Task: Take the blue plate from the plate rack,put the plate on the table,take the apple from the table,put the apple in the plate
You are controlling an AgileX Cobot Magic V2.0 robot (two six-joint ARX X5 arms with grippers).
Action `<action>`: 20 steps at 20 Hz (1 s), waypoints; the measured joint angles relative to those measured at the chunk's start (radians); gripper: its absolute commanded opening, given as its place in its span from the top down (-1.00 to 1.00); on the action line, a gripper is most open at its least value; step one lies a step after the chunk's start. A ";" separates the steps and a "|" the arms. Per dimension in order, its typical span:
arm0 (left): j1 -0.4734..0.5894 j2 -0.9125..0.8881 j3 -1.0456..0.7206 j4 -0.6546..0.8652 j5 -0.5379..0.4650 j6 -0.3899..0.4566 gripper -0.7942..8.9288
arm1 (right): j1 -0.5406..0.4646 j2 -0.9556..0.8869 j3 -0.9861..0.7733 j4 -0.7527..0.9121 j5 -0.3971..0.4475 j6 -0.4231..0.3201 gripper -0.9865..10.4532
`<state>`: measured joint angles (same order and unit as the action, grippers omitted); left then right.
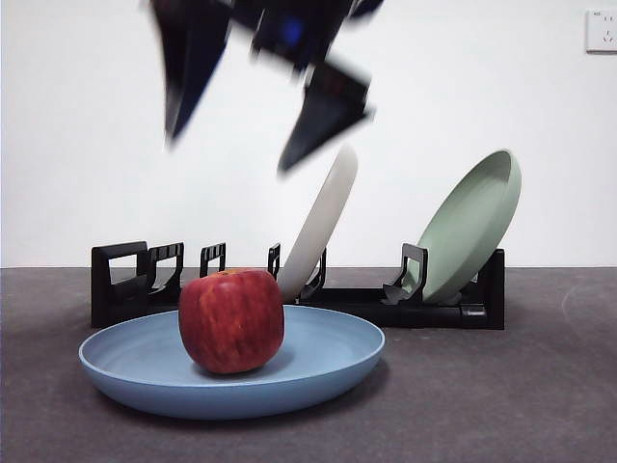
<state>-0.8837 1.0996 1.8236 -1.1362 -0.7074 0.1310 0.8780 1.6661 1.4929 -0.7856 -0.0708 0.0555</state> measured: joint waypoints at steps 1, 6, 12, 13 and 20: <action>0.000 0.000 0.000 -0.023 0.067 0.010 -0.13 | -0.003 -0.048 0.000 -0.016 0.000 0.000 -0.11; 0.000 0.017 0.000 -0.097 0.509 0.134 -0.13 | -0.059 -0.303 0.000 -0.085 0.000 0.000 -0.10; 0.027 0.132 0.000 -0.109 0.632 0.175 0.70 | -0.161 -0.448 0.001 -0.239 0.002 -0.010 0.62; 0.040 0.154 0.000 -0.110 0.635 0.175 0.86 | -0.176 -0.449 0.001 -0.274 0.002 -0.023 0.86; 0.219 0.204 -0.006 -0.082 0.866 0.171 0.85 | -0.267 -0.449 0.000 -0.275 -0.008 -0.071 0.85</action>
<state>-0.6651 1.3037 1.8172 -1.2182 0.1581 0.3019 0.6106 1.2175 1.4929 -1.0603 -0.0784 -0.0154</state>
